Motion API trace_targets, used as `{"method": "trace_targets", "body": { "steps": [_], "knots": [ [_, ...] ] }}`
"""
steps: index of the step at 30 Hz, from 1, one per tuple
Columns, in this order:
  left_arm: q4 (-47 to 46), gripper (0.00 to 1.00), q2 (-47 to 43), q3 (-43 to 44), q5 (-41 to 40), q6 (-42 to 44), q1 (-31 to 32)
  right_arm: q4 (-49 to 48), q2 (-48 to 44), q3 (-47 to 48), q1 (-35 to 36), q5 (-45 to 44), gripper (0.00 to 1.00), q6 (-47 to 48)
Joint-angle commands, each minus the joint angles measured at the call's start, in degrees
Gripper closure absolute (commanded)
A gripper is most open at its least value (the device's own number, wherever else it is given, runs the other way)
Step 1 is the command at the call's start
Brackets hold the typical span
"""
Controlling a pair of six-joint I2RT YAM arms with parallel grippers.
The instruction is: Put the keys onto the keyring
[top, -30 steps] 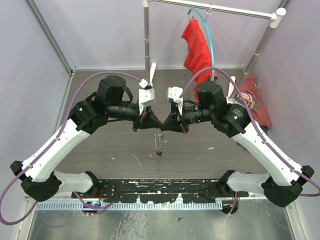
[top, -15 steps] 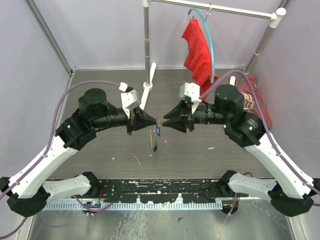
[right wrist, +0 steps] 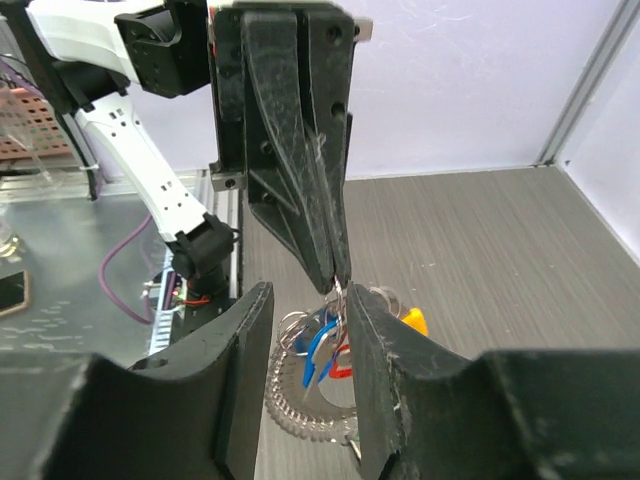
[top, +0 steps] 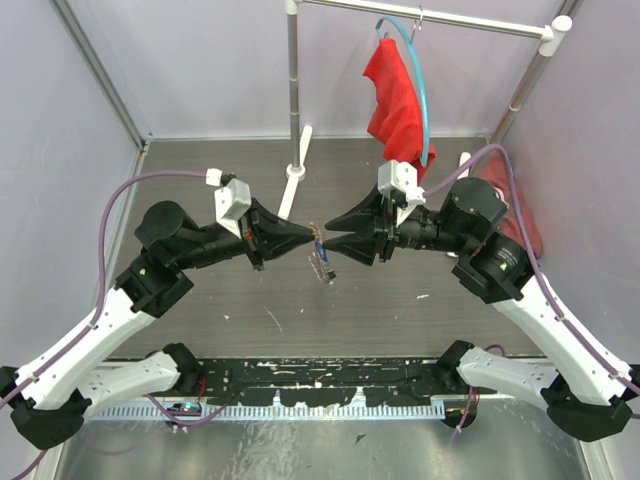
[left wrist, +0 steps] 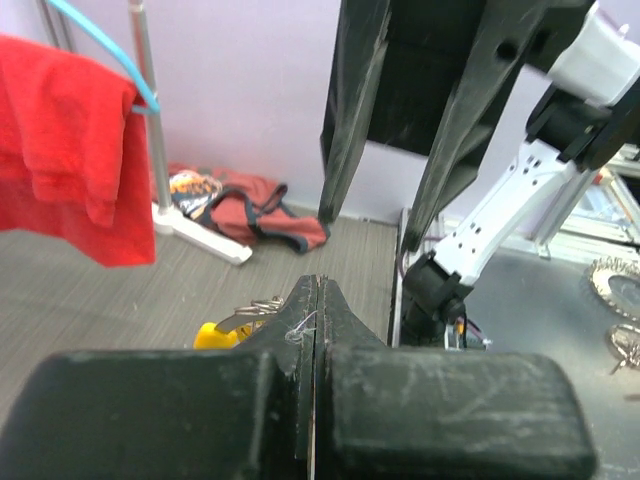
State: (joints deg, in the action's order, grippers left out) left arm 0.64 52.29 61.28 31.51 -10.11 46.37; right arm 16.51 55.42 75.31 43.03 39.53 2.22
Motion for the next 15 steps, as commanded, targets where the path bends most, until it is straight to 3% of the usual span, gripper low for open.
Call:
{"method": "trace_targets", "body": {
  "steps": [1,15],
  "knots": [
    [-12.41,1.0,-1.79,0.04,1.96,-4.74,-0.39,-8.7,-0.3,-0.96,0.22,3.33,0.58,-4.5],
    [-29.64,1.0,-2.4,-6.0,3.31,-14.14,-1.17,-22.63,-1.0,-4.88,0.2,5.3,0.59,-12.69]
  ]
}}
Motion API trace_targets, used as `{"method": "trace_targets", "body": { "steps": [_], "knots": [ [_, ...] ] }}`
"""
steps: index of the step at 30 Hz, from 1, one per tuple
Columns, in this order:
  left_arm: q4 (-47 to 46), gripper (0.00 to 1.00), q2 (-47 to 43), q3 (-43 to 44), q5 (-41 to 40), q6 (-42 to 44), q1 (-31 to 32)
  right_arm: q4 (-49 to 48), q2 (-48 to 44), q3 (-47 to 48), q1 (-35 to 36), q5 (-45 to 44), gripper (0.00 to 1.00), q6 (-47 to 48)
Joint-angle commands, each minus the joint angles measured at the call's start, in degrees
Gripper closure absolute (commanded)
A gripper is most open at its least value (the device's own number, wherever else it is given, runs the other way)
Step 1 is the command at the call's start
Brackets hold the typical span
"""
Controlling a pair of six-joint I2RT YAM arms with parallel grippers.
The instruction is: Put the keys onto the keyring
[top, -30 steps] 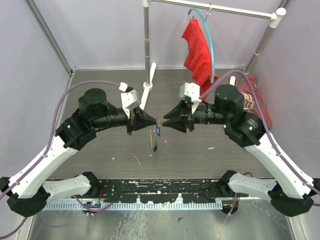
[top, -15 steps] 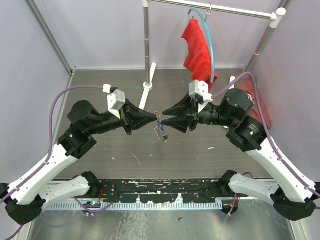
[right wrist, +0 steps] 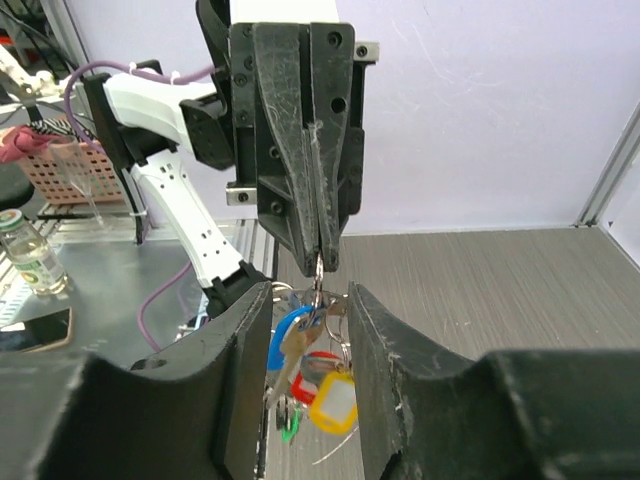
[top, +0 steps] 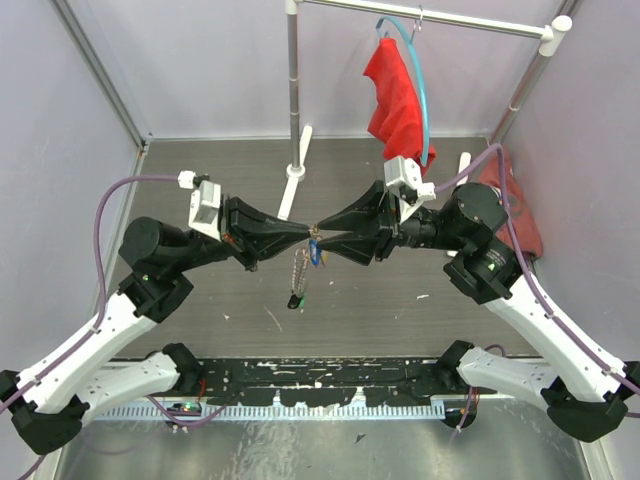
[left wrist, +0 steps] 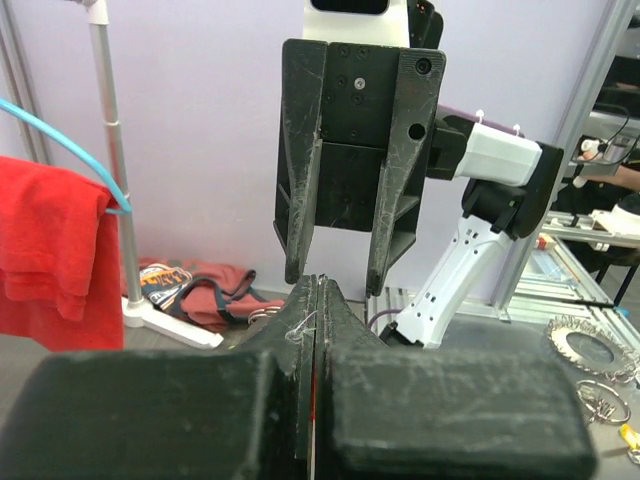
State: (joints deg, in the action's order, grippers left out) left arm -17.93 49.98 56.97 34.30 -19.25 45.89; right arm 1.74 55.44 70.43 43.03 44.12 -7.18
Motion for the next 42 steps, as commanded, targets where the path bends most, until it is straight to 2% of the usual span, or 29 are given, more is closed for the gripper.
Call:
{"method": "trace_targets", "body": {
  "steps": [1,6,12,22,28,42],
  "knots": [
    [-12.55,1.0,0.23,-2.14,0.64,-6.23,-0.86,-8.19,-0.91,0.0,0.15,0.75,0.59,-3.41],
    [-18.89,1.0,1.25,-3.36,0.46,-9.62,-1.45,-9.04,-0.6,-0.13,0.19,1.32,0.6,-4.12],
    [-21.8,1.0,2.29,-3.44,1.64,-11.82,-2.18,-9.03,-0.52,-0.38,0.16,1.04,0.62,-4.08],
    [-22.75,1.0,3.87,-2.06,3.99,-13.07,-2.44,-9.56,-0.24,-0.29,0.2,1.36,0.63,-4.59],
    [-23.72,1.0,4.47,-1.81,4.17,-13.89,-2.5,-9.3,0.71,0.18,0.15,2.49,0.73,-4.76],
    [-23.82,1.0,4.55,-1.42,4.15,-13.89,-2.56,-7.87,0.96,-0.13,0.16,2.51,0.74,-3.91]
  ]
}}
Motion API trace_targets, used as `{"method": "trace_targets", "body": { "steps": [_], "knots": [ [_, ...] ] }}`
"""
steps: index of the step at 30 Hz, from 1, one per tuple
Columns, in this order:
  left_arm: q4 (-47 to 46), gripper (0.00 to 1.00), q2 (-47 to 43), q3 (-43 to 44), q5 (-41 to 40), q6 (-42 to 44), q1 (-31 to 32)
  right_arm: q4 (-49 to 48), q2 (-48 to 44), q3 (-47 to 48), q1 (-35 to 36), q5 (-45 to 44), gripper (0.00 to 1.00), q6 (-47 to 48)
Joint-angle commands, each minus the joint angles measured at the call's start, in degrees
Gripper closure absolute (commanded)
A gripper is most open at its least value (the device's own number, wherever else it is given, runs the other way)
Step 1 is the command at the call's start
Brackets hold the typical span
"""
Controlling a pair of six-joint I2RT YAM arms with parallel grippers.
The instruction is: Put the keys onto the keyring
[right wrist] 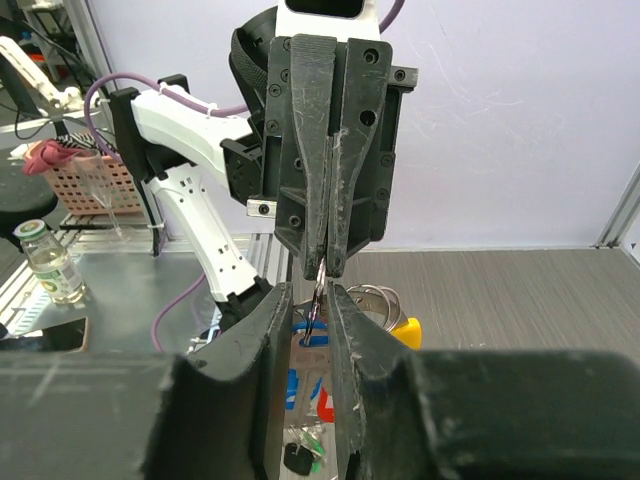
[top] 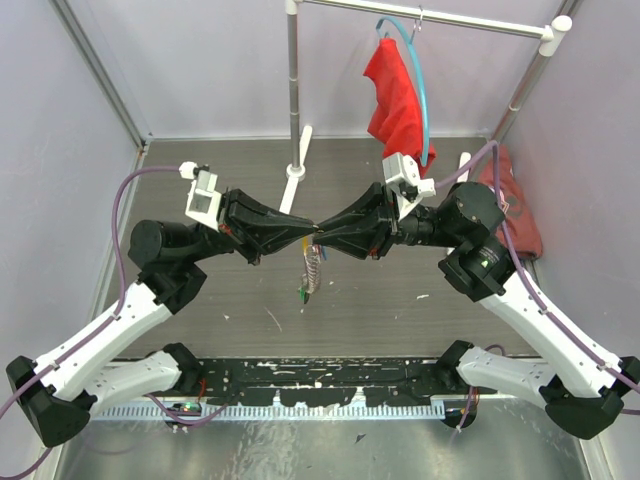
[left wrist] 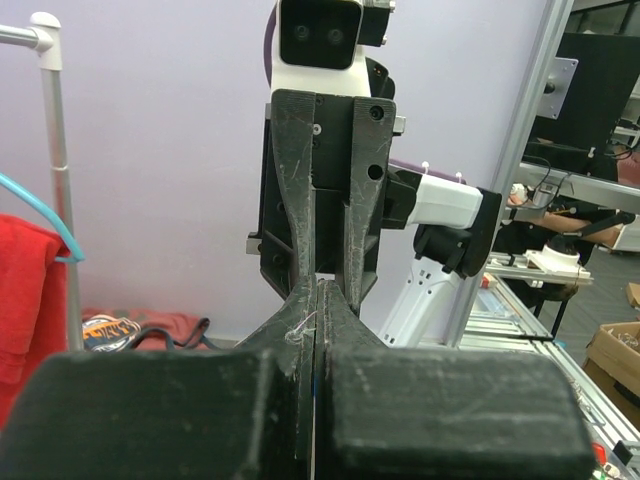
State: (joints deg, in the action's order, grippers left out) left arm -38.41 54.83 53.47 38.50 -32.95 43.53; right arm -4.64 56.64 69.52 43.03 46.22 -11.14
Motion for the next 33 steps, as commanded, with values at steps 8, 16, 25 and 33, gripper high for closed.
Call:
{"method": "trace_targets", "body": {
  "steps": [8,16,25,33],
  "knots": [
    [-3.26,1.0,-0.48,2.07,-0.15,-0.1,-0.29,-1.12,-0.35,0.71,0.17,0.25,0.82,0.36],
    [-2.13,1.0,-0.07,2.65,0.89,-0.06,-0.3,0.48,-0.14,1.54,0.19,-0.38,0.99,1.14],
    [25.34,0.56,-0.68,12.46,7.52,11.02,-0.4,17.25,1.14,9.0,0.2,-2.53,0.99,12.31],
    [53.67,0.4,2.69,23.89,6.88,26.31,-0.38,41.24,6.52,16.55,0.2,-3.09,0.99,27.16]
  ]
}}
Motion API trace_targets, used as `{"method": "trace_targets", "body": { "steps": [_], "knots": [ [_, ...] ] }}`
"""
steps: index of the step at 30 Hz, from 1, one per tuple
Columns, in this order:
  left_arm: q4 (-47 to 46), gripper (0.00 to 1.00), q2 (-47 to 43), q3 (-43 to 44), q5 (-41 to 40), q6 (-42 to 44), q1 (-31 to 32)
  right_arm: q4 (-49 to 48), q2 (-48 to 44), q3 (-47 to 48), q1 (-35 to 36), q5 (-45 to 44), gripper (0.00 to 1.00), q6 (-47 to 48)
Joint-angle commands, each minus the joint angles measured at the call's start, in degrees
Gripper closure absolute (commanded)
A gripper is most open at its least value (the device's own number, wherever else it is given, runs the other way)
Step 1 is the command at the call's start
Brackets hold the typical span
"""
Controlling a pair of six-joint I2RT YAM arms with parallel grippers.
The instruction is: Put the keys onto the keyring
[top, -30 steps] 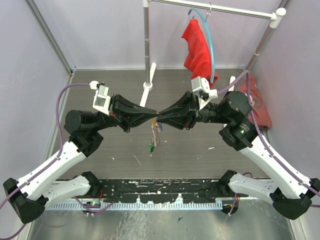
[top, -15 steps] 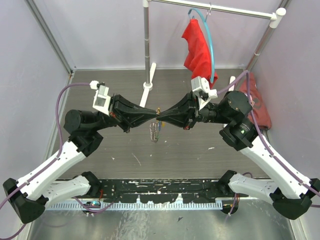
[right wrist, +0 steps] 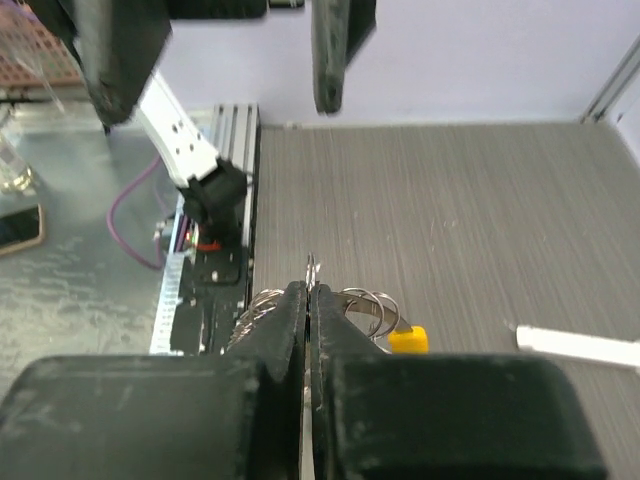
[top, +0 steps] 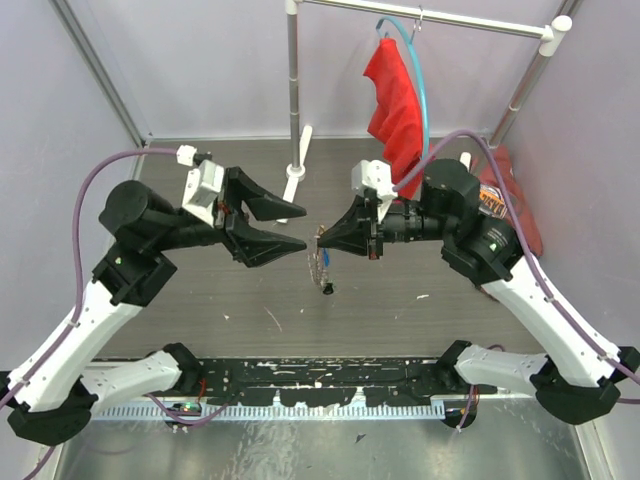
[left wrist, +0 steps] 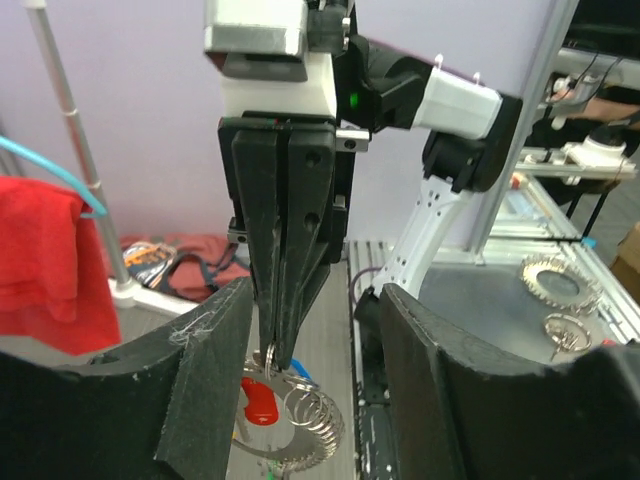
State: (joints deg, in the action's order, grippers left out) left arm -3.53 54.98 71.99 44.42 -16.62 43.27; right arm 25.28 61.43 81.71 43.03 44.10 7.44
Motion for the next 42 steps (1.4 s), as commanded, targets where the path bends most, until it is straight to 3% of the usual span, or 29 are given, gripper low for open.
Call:
{"method": "trace_targets", "body": {
  "steps": [1,10,17,25,30,35,42],
  "knots": [
    [21.93,0.42,3.64,7.03,0.79,12.39,-0.05,12.57,2.2,4.76,0.21,-1.11,0.99,9.0],
    [37.77,0.44,9.0,13.32,-4.55,21.51,0.77,17.61,3.23,5.17,0.17,-6.14,0.99,10.51],
    [45.9,0.43,11.98,16.16,-11.33,28.82,7.41,22.34,5.4,8.2,0.19,-6.56,0.99,11.5],
    [40.8,0.45,10.97,12.56,-13.61,29.42,9.39,32.01,9.17,14.43,0.16,-9.7,0.99,12.34],
    [34.32,0.58,7.31,7.34,-19.49,28.95,9.47,36.61,11.88,16.82,0.28,-7.53,0.99,11.9],
    [28.29,0.55,4.89,1.31,-21.27,26.11,9.42,39.04,13.85,16.83,1.27,-10.79,0.99,10.8],
    [21.52,0.49,5.34,-3.43,-15.3,21.24,9.38,39.35,13.54,17.3,1.8,-10.4,0.99,11.22]
  ]
}}
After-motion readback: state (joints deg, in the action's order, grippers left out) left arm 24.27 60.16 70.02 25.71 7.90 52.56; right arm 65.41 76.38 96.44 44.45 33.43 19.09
